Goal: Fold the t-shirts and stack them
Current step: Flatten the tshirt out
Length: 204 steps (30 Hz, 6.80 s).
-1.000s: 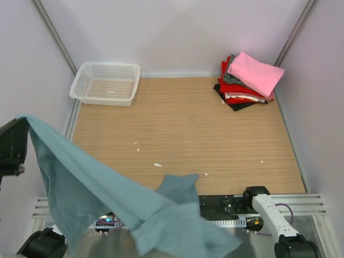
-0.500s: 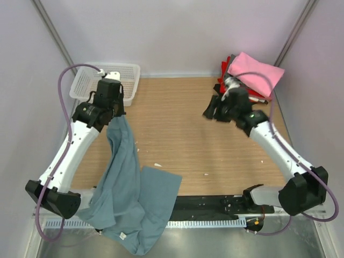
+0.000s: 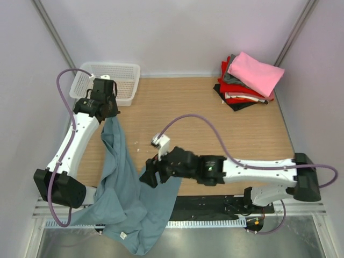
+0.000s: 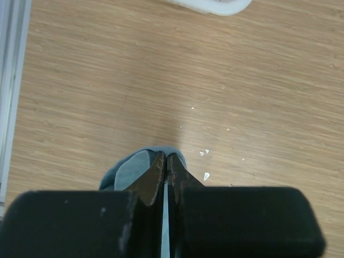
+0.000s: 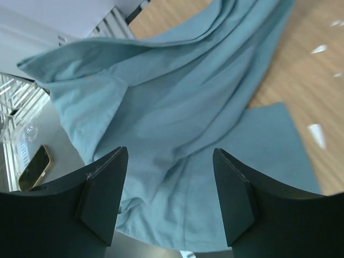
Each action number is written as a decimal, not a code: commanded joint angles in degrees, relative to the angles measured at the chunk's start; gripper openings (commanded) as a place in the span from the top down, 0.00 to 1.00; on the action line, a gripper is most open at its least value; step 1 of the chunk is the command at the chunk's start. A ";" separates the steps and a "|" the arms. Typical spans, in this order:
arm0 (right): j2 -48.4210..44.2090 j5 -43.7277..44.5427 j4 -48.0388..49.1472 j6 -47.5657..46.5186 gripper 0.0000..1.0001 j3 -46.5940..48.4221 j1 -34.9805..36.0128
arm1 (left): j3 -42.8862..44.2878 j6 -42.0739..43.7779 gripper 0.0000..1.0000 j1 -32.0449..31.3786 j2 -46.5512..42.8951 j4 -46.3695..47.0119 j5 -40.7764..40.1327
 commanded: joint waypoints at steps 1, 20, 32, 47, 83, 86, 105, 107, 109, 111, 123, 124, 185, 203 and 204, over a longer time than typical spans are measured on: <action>7.39 5.50 8.46 4.22 0.29 3.52 6.56 | -1.05 -2.21 1.00 1.02 -1.84 2.76 3.21; 21.03 8.50 17.44 12.83 0.33 11.53 18.63 | -5.19 -2.56 1.00 2.43 -5.79 4.78 6.11; 22.18 17.71 10.24 17.75 0.37 11.26 23.64 | -1.67 -2.47 1.00 2.43 -4.65 3.11 6.46; 24.28 16.67 10.32 20.04 0.43 11.17 24.08 | -2.55 -2.56 1.00 2.43 -5.71 2.85 6.46; -8.41 62.02 -67.54 12.68 0.99 44.02 24.26 | 6.67 -5.82 1.00 2.43 -28.81 0.56 13.66; -8.33 62.89 -68.42 5.74 0.99 51.58 24.26 | 7.73 -4.85 1.00 2.43 -32.68 2.67 19.37; -13.93 90.76 -13.15 -66.14 0.99 31.50 24.08 | 1.06 -3.88 1.00 2.43 -28.21 16.90 25.09; -8.79 91.55 -17.28 -62.74 0.99 36.46 17.63 | -0.35 -3.79 1.00 2.43 -27.94 18.13 25.10; -3.07 92.26 -11.33 -71.22 0.99 36.49 9.53 | -1.23 -3.97 1.00 2.43 -27.94 18.49 24.40; 0.01 93.66 3.15 -80.81 0.99 32.99 -0.85 | -1.93 -3.88 1.00 2.43 -28.64 18.40 24.31; 12.96 35.44 -50.95 -32.36 0.99 59.27 -41.71 | -2.64 0.34 1.00 2.43 -30.84 10.85 19.82; 11.29 29.21 -49.02 -31.99 0.99 57.25 -45.06 | -2.55 0.34 1.00 2.34 -31.19 10.67 19.91; 19.58 14.57 -15.35 -35.52 0.99 37.09 -56.50 | 7.44 3.87 1.00 4.70 4.27 11.47 11.47; 28.08 7.54 -23.25 -26.64 0.16 42.49 -58.36 | 6.08 -5.37 0.36 9.11 9.33 6.35 11.55; 25.36 6.49 -23.34 -25.58 0.16 37.68 -58.27 | 4.58 -5.64 0.36 8.58 8.80 8.10 12.00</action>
